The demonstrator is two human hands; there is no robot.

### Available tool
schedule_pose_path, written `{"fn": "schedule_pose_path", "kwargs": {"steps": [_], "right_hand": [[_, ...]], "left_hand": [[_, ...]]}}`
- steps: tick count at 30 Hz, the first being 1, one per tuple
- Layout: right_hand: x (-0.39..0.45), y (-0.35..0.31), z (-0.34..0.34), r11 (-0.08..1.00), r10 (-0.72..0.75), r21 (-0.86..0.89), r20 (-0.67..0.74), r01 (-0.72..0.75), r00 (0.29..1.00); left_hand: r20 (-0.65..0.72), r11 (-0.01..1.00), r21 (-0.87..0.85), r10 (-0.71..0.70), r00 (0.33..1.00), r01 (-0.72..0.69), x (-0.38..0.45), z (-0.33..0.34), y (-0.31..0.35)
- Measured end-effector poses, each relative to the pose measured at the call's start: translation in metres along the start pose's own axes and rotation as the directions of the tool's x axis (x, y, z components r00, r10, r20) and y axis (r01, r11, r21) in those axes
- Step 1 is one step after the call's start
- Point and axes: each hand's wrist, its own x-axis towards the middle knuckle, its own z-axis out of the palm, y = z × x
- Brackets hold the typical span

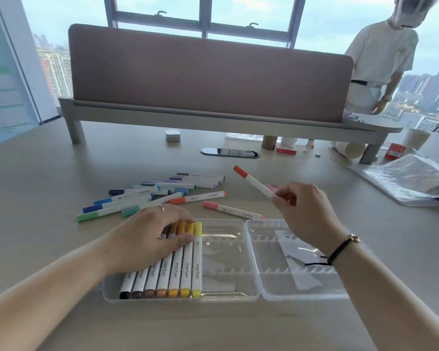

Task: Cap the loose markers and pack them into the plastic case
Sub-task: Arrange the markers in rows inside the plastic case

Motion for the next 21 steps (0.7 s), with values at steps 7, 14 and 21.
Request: {"fn": "schedule_pose_path", "kwargs": {"steps": [7, 14, 21], "right_hand": [[-0.047, -0.049, 0.027, 0.869, -0.179, 0.492, 0.416, -0.055, 0.892], [-0.055, -0.061, 0.026, 0.827, -0.150, 0.539, 0.484, -0.159, 0.862], [-0.065, -0.069, 0.033, 0.895, -0.228, 0.447, 0.480, -0.012, 0.847]], "left_hand": [[-0.008, 0.998, -0.003, -0.068, 0.998, 0.068, 0.004, -0.005, -0.010], [-0.165, 0.947, -0.321, -0.044, 0.985, -0.012, -0.006, -0.007, 0.003], [-0.208, 0.768, -0.639, -0.116, 0.971, -0.045, -0.003, 0.000, 0.015]]}}
